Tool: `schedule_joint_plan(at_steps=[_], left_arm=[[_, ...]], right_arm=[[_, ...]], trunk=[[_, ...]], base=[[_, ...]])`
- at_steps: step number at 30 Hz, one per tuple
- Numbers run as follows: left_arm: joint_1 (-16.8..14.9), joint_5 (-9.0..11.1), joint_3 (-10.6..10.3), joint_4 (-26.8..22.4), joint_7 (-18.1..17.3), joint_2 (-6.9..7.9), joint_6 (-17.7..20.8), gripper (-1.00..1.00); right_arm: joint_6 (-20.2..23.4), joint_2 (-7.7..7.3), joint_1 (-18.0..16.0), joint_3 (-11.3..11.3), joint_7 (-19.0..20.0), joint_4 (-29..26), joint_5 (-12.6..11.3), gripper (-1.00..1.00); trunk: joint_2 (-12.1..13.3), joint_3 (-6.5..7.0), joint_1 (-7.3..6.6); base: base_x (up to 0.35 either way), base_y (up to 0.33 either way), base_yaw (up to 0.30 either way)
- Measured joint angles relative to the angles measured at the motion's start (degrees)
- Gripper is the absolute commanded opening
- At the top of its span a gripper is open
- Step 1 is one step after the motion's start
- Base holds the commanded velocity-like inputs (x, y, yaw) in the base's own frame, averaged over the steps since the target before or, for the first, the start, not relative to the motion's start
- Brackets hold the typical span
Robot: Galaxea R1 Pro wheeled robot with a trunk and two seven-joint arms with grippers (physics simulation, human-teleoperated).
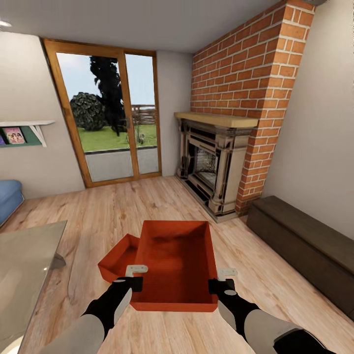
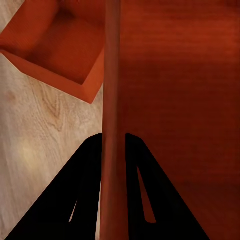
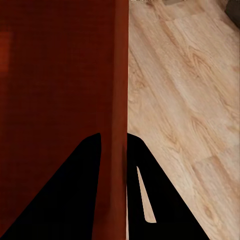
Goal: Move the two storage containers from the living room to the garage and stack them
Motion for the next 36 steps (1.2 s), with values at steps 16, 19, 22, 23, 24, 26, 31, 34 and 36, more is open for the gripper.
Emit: schedule_joint_plan(at_steps=[16, 19, 22, 23, 24, 26, 31, 34, 36], left_arm=[[0.0, 0.0, 0.0, 0.0, 0.0, 0.0, 0.0, -1.0], [0.0, 0.2, -0.1, 0.0, 0.0, 0.05, 0.0, -1.0], [0.0, 0.2, -0.1, 0.0, 0.0, 0.05, 0.0, -1.0], [0.0, 0.2, -0.1, 0.0, 0.0, 0.05, 0.0, -1.0], [0.0, 0.2, -0.1, 0.0, 0.0, 0.05, 0.0, -1.0], [0.0, 0.3, -0.2, 0.1, 0.0, 0.06, -0.1, -1.0], [0.0, 0.3, -0.2, 0.1, 0.0, 0.06, -0.1, -1.0], [0.0, 0.3, -0.2, 0.1, 0.0, 0.07, -0.1, -1.0], [0.0, 0.3, -0.2, 0.1, 0.0, 0.06, -0.1, -1.0]], right_arm=[[0.0, 0.0, 0.0, 0.0, 0.0, 0.0, 0.0, -1.0], [0.0, 0.01, 0.0, 0.0, 0.0, 0.0, 0.0, -1.0], [0.0, 0.0, 0.0, 0.0, 0.0, 0.0, 0.0, -1.0], [0.0, 0.0, 0.0, 0.0, 0.0, 0.0, 0.0, -1.0], [0.0, 0.0, 0.0, 0.0, 0.0, 0.0, 0.0, -1.0], [0.0, 0.01, 0.0, 0.1, 0.0, 0.0, 0.0, -1.0], [0.0, 0.01, 0.0, 0.1, 0.0, 0.0, 0.0, -1.0], [0.0, 0.01, 0.0, 0.1, 0.0, 0.0, 0.0, -1.0], [0.0, 0.01, 0.0, 0.1, 0.0, 0.0, -0.1, -1.0]], trunk=[[0.0, 1.43, 0.0], [0.0, 1.7, 0.0], [0.0, 1.97, 0.0], [0.0, 2.06, 0.0], [0.0, 2.14, 0.0], [0.0, 2.32, 0.0], [0.0, 2.77, 0.0], [0.0, 3.04, 0.0], [0.0, 3.22, 0.0]], base=[[0.0, 0.0, 0.0], [0.0, 0.0, 0.0], [0.0, 0.0, 0.0], [0.0, 0.0, 0.0], [0.0, 0.0, 0.0], [0.0, 0.0, 0.0], [0.0, 0.0, 0.0], [0.0, 0.0, -0.005], [0.0, 0.0, -0.051]])
